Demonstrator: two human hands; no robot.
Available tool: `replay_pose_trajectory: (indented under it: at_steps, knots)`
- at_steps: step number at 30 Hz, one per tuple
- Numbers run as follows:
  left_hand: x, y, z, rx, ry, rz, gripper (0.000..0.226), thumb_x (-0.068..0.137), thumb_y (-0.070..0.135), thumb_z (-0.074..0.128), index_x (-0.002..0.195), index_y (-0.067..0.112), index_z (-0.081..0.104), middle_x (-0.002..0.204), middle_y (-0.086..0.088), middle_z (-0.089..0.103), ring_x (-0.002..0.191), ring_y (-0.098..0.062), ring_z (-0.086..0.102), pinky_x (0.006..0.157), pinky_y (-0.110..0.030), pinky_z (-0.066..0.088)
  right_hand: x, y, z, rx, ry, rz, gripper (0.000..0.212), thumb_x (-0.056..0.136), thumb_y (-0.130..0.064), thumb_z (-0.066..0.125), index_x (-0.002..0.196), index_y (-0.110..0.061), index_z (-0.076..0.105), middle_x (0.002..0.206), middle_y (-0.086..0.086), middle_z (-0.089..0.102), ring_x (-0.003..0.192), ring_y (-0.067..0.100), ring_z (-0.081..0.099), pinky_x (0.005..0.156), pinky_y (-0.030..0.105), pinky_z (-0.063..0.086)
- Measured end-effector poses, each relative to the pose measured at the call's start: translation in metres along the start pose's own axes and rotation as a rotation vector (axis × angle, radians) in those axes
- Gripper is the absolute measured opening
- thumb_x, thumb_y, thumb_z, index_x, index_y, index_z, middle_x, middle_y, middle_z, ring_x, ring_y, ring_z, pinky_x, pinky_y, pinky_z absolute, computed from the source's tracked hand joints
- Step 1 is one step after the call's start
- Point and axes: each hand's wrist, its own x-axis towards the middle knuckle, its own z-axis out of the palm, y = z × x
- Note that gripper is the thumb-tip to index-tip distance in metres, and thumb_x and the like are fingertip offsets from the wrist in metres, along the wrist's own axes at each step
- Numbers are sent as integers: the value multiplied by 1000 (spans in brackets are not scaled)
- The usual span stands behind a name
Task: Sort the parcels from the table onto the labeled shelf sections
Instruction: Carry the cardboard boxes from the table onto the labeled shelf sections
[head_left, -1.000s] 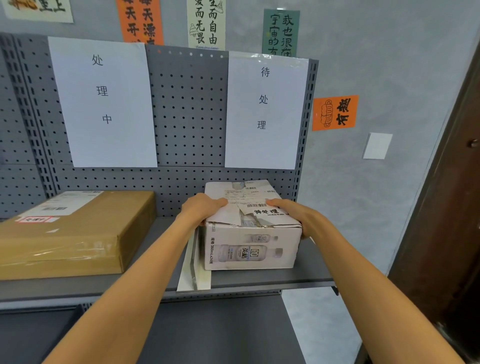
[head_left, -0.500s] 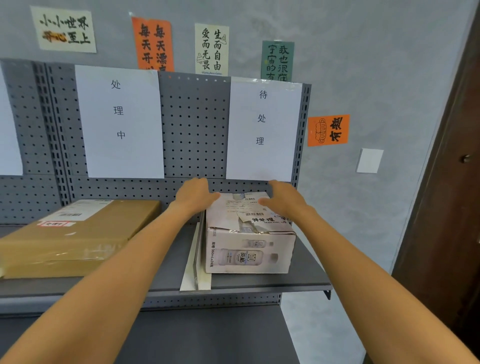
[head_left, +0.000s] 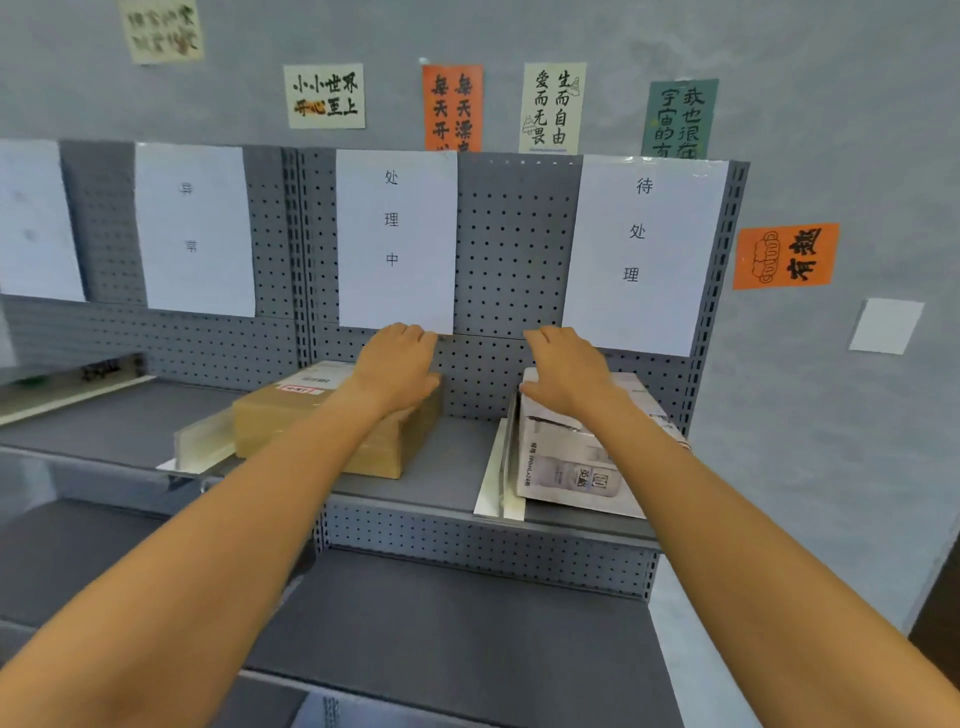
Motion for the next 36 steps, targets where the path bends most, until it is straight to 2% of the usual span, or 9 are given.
replay_pose_trajectory:
  at_steps: [6,12,19,23,31,36]
  knots:
    - [-43,-65,-19,55,-8,-103,58,92,39,57,139,8,42,135,-11,51,126,-27,44,104,-35,36,18,-80,-11,30,49,-128,65,90,-29,59,146,-10,32,146,9,39,133,28,36,102,36,37]
    - [-105,-153,-36,99,-47,-223,59,91,41,59,136,7,44,134,-12,51,124,-29,46,101,-37,41,38,-186,-10,67,20,-222,64,91,-26,58,147,-10,31,146,11,38,132,30,36,103,38,37]
    - [-208,-291,-59,164,-115,-360,58,90,38,60,136,7,43,133,-12,52,123,-29,46,100,-38,40,56,-363,-6,158,7,-350,64,87,-27,62,143,-9,36,142,11,43,130,30,39,102,40,40]
    - [-270,-365,-66,192,-138,-429,54,89,40,61,130,7,48,130,-11,54,120,-29,48,97,-35,40,58,-465,0,202,11,-426,63,88,-27,61,143,-9,36,142,11,43,129,30,40,101,39,38]
    - [-396,-490,-65,231,-232,-649,58,88,38,61,134,6,45,135,-13,50,126,-32,45,102,-40,40,61,-655,21,287,-19,-643,65,88,-30,64,143,-9,36,142,11,43,130,30,39,100,38,39]
    - [-458,-553,-68,259,-273,-792,56,89,37,62,134,7,45,137,-12,49,128,-30,43,98,-40,41,70,-757,35,327,-28,-782,62,89,-30,63,142,-9,37,143,11,42,130,31,39,96,41,43]
